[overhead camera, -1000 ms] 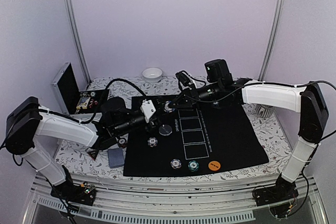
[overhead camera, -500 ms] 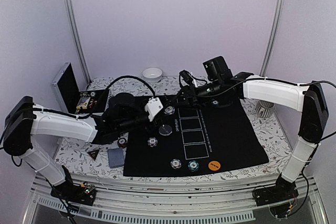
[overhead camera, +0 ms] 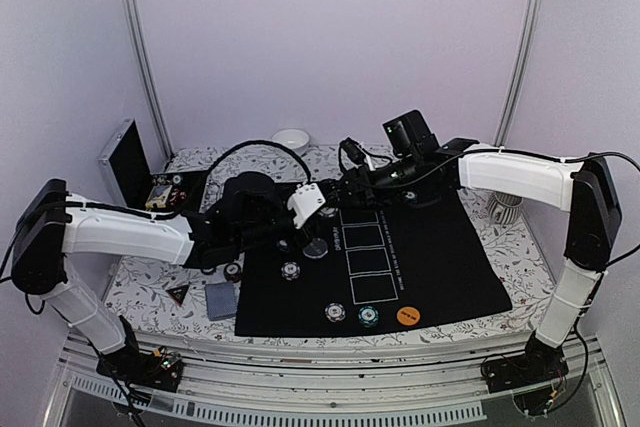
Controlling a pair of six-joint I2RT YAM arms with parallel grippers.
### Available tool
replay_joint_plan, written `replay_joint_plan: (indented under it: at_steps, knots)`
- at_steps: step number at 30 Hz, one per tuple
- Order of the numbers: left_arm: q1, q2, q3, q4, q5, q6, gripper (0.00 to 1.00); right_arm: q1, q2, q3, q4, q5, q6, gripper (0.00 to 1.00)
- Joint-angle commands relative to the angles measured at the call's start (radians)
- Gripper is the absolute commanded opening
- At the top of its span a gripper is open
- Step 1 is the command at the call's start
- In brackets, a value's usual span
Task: Distribute texas hold em gaming equipment
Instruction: Pass from the left arm to the right
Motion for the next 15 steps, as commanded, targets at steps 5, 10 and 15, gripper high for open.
replay_joint_plan:
  at_steps: [5, 10, 15]
  knots:
    - [-0.033, 0.083, 0.123, -0.121, -0.132, -0.023, 0.00, 0.025, -0.008, 0.025, -0.028, 0.109, -0.072, 0.70]
    - [-0.036, 0.092, 0.144, -0.132, -0.101, -0.052, 0.00, 0.025, 0.013, 0.020, -0.007, 0.086, -0.101, 0.73]
    - [-0.036, 0.113, 0.202, -0.206, -0.099, -0.073, 0.00, 0.037, 0.033, 0.032, -0.010, 0.135, -0.129, 0.75]
